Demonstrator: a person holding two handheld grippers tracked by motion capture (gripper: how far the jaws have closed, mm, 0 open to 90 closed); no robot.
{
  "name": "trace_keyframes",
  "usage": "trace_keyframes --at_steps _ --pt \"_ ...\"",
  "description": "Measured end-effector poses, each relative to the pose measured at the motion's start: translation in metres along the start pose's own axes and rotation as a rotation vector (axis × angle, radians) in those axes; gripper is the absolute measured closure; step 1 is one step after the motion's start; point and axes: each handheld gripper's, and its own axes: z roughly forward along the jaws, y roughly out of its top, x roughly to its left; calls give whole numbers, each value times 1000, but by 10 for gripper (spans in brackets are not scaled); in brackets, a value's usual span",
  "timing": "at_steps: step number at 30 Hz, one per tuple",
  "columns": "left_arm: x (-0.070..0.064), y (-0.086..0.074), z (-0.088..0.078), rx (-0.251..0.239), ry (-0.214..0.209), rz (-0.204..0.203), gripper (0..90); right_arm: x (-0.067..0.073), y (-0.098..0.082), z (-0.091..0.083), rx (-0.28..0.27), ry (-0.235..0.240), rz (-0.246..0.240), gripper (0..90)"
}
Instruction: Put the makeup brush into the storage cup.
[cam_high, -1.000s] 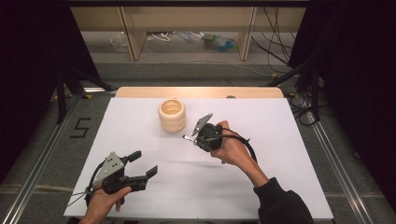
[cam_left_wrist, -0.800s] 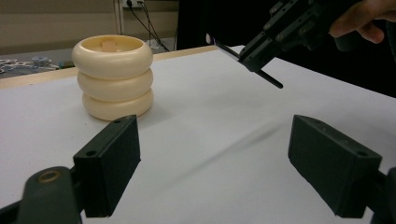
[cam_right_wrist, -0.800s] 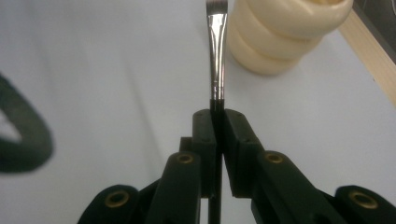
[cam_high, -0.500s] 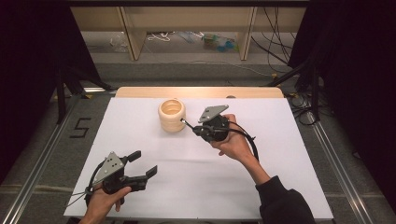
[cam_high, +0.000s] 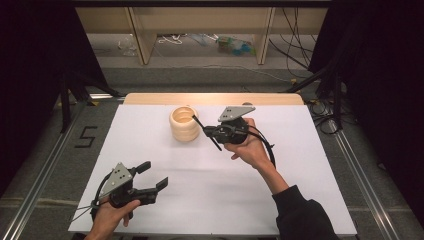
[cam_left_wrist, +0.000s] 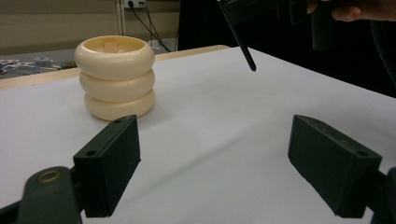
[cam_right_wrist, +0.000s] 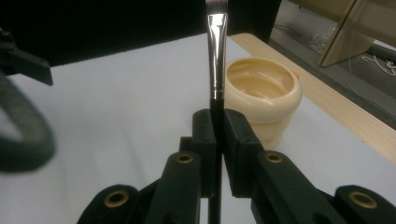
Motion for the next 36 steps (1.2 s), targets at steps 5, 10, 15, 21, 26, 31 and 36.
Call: trace_keyframes --at_steps 5,10,15,21,26,31,36 --pt "0 0 0 0 -4 -8 168 -6 3 5 -51 -12 31 840" --pt "0 0 0 1 -2 -7 168 -9 10 11 -79 -21 19 840" --pt "1 0 0 -4 -4 -2 168 -10 15 18 -92 -26 39 840" --pt "4 1 0 -3 -1 34 168 -17 20 26 -121 -45 64 840" --pt "18 7 1 -6 6 248 168 -20 28 32 -155 -69 62 840" --pt "24 11 0 -5 16 343 168 -23 35 41 -180 -89 72 840" --pt "6 1 0 -3 -3 64 168 -27 43 51 -208 -97 89 840"
